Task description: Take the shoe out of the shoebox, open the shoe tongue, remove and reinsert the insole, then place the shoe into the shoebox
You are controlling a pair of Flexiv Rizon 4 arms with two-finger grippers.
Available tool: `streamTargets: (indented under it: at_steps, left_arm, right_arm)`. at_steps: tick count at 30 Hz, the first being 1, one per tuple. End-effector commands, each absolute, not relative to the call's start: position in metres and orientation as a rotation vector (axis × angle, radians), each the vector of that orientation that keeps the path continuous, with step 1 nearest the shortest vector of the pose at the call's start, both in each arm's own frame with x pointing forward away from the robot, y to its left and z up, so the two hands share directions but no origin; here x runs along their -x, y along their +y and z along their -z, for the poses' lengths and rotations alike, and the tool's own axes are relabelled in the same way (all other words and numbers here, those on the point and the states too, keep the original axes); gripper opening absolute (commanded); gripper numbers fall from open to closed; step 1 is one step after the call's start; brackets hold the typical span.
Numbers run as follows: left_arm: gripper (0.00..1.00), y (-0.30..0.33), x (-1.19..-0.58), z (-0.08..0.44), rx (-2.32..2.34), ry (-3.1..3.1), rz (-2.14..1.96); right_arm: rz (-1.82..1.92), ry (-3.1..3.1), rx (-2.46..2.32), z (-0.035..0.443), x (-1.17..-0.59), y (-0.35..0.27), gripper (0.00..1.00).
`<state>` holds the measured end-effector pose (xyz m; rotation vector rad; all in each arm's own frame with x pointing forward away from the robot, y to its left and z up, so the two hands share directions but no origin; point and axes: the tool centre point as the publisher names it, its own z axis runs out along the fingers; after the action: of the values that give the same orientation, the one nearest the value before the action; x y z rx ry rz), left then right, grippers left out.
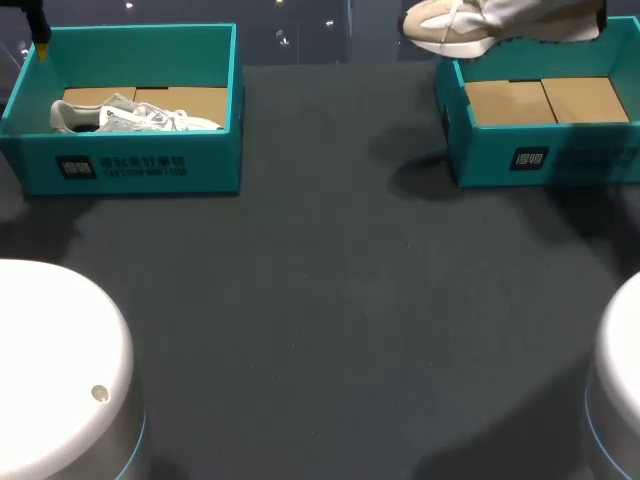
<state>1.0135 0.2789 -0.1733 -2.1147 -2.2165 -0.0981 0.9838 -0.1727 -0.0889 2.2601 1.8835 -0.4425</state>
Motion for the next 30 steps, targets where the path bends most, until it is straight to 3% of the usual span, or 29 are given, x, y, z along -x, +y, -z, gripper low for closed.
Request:
streamTargets:
  at_steps: [1,13,30]
  left_arm:
    - [1.00,0.279,-1.013,0.173,2.115,-2.215,0.101]
    - [1.00,0.279,-1.013,0.173,2.115,-2.215,0.101]
    - [1.00,0.279,-1.013,0.173,2.115,-2.215,0.101]
  right_arm:
    - [0.133,1.794,-2.042,0.085,-0.903,-0.138,0.00]
    - [0.120,1.838,-2.038,0.116,-0.817,-0.068,0.00]
    - [0.161,1.826,-2.045,0.123,-0.809,-0.057,0.00]
